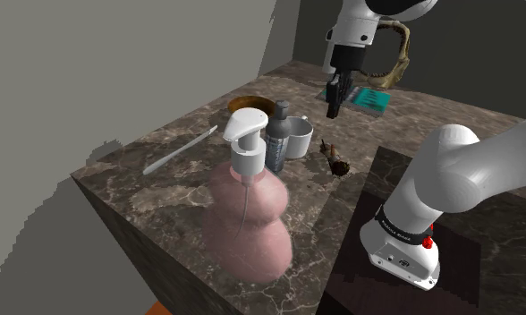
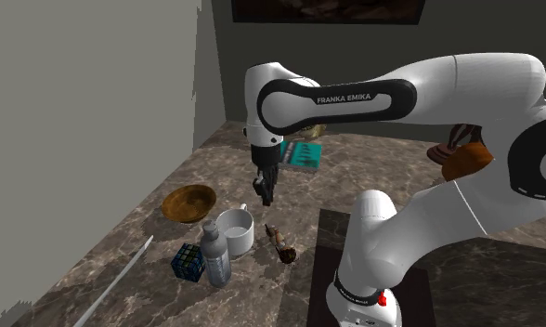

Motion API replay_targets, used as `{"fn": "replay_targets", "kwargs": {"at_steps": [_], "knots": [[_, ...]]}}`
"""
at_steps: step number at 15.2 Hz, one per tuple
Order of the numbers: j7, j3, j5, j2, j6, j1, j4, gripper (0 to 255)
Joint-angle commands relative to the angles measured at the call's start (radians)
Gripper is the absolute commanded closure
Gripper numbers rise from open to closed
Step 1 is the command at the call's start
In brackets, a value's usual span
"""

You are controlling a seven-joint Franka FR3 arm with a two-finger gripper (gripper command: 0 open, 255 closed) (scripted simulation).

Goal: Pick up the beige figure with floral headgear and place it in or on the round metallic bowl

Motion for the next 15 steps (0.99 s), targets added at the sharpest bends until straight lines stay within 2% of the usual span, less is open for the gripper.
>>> {"fn": "replay_targets", "kwargs": {"at_steps": [1,7,8,14,15], "knots": [[0.000,0.000,0.000,0.000,0.000,0.000,0.000,255],[0.000,0.000,0.000,0.000,0.000,0.000,0.000,255],[0.000,0.000,0.000,0.000,0.000,0.000,0.000,0],[0.420,0.298,0.043,-0.070,-0.011,-0.022,-0.124,0],[0.424,0.302,0.044,-0.069,-0.011,-0.022,-0.125,0]]}}
